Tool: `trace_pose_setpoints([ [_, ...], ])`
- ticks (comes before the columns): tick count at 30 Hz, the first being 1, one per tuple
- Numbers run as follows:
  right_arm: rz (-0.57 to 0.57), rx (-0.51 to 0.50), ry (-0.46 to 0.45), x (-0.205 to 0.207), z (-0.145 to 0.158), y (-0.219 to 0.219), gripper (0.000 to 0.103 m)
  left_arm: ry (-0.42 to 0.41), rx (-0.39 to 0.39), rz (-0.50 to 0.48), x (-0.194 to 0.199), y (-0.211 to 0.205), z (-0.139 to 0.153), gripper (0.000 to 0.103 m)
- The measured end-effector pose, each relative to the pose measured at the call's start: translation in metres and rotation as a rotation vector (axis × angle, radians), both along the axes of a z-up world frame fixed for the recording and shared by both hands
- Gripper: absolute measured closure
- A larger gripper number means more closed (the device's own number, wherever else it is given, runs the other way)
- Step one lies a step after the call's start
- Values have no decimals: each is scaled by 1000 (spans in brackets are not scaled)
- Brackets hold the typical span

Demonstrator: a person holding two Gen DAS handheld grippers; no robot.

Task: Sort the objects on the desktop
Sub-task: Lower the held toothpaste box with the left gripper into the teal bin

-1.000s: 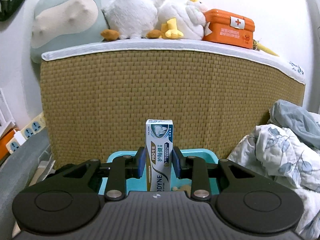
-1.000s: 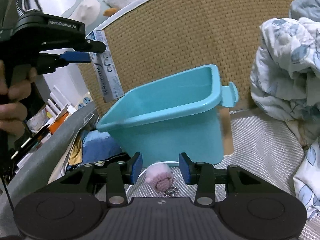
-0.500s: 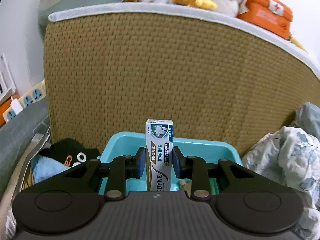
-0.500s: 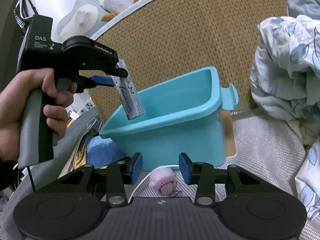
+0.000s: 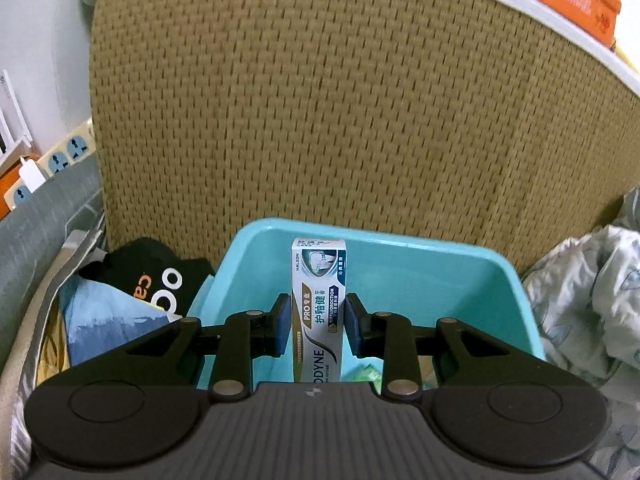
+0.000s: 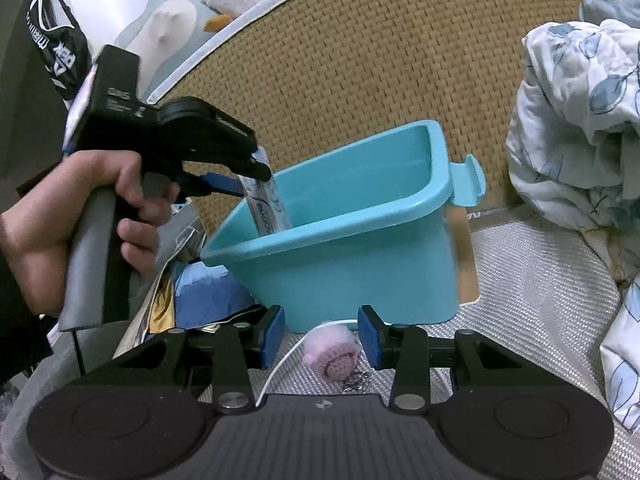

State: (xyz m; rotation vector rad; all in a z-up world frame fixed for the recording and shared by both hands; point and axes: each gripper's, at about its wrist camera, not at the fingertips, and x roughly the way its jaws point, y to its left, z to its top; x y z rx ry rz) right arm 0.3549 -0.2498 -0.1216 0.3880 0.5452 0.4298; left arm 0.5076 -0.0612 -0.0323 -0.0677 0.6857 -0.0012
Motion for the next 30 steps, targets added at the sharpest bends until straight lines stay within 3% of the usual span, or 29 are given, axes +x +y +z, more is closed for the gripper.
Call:
trace_pose_setpoints([
  [10, 21, 33, 1, -1, 5, -1, 58, 92, 14, -29, 18, 3, -22, 71],
  [12, 21, 22, -19, -4, 9, -1, 52, 115, 16, -35, 23, 4, -26, 71],
  [14, 19, 7, -34, -5, 11, -1, 52, 136, 21, -34, 27, 3, -29, 71],
  [20, 19, 31, 11, 1, 4, -1, 52, 192, 25, -39, 33, 3, -40, 71],
  [30, 7, 28, 12, 3, 3, -2, 52, 253, 59, -93, 32, -6, -47, 71],
])
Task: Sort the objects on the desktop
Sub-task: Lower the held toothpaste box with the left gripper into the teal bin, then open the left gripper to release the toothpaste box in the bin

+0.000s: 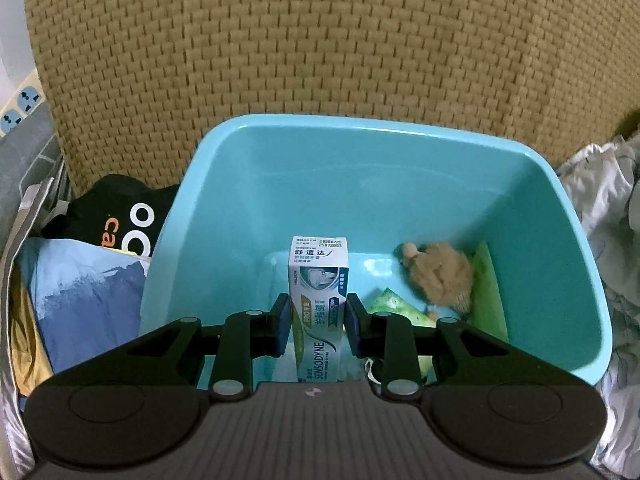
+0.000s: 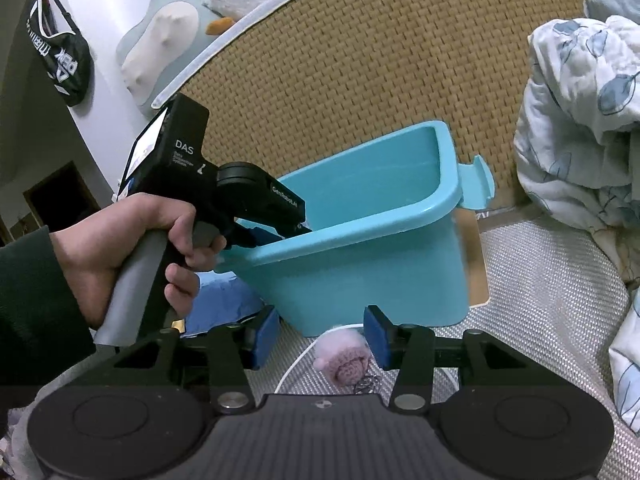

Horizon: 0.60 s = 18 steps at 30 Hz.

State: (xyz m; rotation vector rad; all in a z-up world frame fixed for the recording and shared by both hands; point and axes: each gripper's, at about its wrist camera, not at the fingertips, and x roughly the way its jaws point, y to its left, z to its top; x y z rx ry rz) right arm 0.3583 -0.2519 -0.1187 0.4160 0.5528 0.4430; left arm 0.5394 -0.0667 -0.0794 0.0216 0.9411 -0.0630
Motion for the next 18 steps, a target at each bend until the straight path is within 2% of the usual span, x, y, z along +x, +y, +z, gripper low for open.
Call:
trace_pose_setpoints([
  [5, 1, -2, -3, -1, 1, 0, 52, 34, 20, -47, -1, -5, -2, 70],
  [8, -3, -2, -3, -1, 1, -1, 52, 26, 28, -54, -5, -6, 1, 70],
  [18, -6, -27, -18, -3, 2, 0, 52, 23, 22, -29, -11, -3, 12, 69],
])
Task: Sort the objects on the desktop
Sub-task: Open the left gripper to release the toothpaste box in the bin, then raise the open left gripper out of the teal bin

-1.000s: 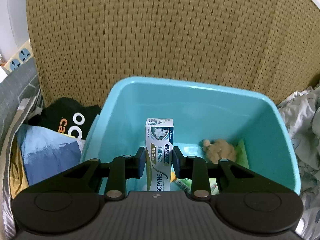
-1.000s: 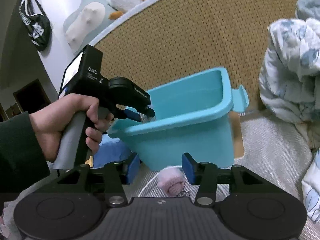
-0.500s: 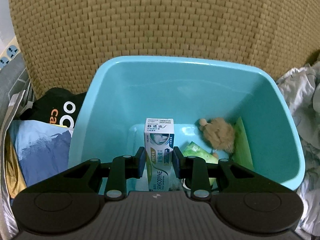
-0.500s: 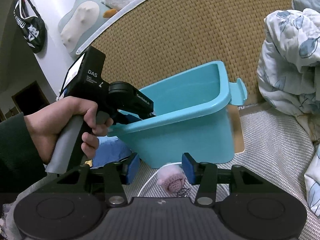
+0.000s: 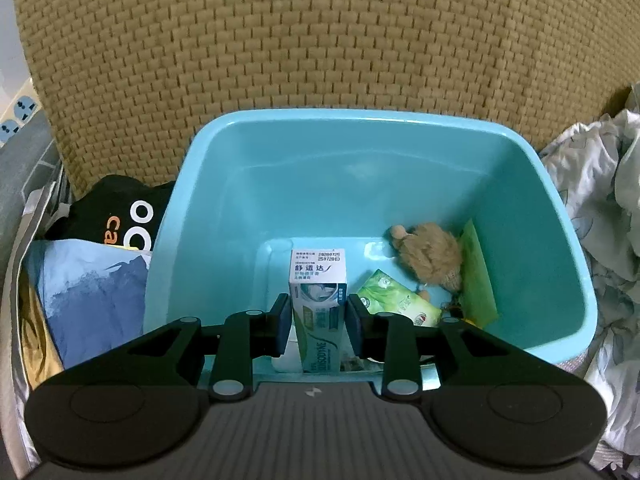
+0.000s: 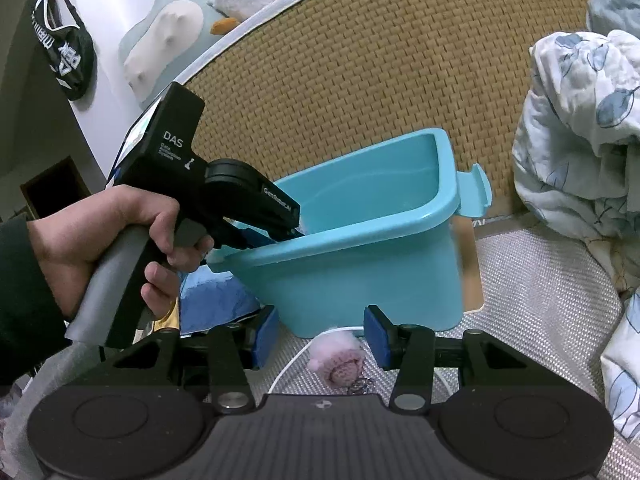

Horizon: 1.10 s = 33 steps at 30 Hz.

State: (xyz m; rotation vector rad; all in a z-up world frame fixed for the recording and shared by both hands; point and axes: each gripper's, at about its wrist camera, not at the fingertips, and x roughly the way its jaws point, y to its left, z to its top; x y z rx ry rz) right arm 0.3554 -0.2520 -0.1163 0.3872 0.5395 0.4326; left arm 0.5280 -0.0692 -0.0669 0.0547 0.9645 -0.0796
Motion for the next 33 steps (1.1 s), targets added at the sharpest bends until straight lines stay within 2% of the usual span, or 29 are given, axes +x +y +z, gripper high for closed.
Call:
trace_pose_setpoints([
  [3, -4, 1, 5, 1, -1, -1, 52, -8, 13, -3, -4, 1, 3, 69],
  [8, -14, -60, -26, 0, 2, 2, 52, -27, 8, -17, -15, 5, 10, 69],
  [27, -7, -67, -20, -2, 1, 4, 52, -125, -40, -25, -54, 23, 39, 69],
  [33, -7, -74, -26, -1, 2, 7, 52, -192, 22, -57, -81, 14, 40, 69],
])
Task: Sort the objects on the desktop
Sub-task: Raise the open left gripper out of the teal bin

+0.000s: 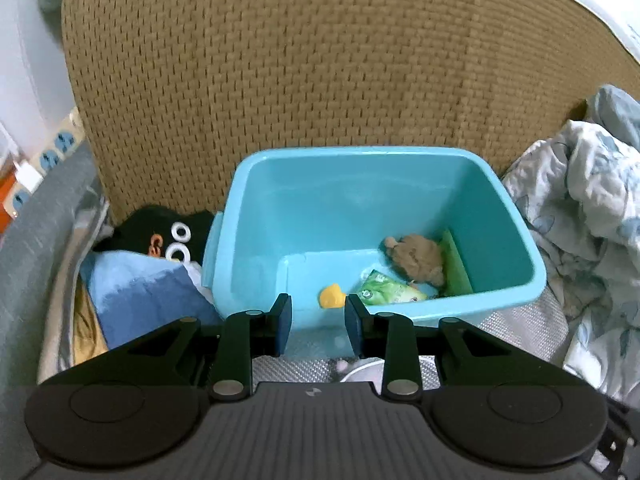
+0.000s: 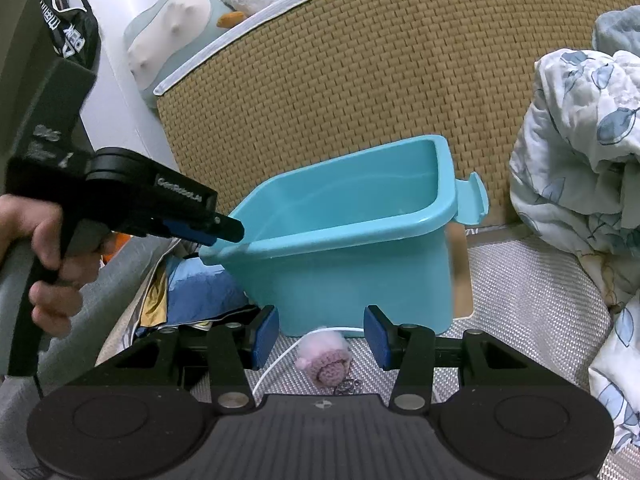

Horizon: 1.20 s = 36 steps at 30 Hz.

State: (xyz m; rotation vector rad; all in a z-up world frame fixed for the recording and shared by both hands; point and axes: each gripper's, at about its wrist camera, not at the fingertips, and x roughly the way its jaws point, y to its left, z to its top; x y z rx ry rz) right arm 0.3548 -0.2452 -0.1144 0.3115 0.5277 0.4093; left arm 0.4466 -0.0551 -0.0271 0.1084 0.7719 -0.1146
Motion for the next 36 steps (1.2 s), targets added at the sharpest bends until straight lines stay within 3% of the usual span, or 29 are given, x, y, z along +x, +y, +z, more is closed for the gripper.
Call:
trace_pose_setpoints([
  [10, -27, -10, -14, -1, 1, -4, 52, -146, 27, -105, -49, -40, 24, 66],
  [19, -20, -7, 12, -1, -10, 1, 52, -266, 69, -78, -98, -37, 39, 63],
  [27, 4, -49, 14, -6, -17, 16, 52, -289, 37, -37, -131, -15, 40, 63],
  [36, 9, -48, 21, -15, -22, 29, 52, -268, -3, -1, -152, 12, 9, 55],
])
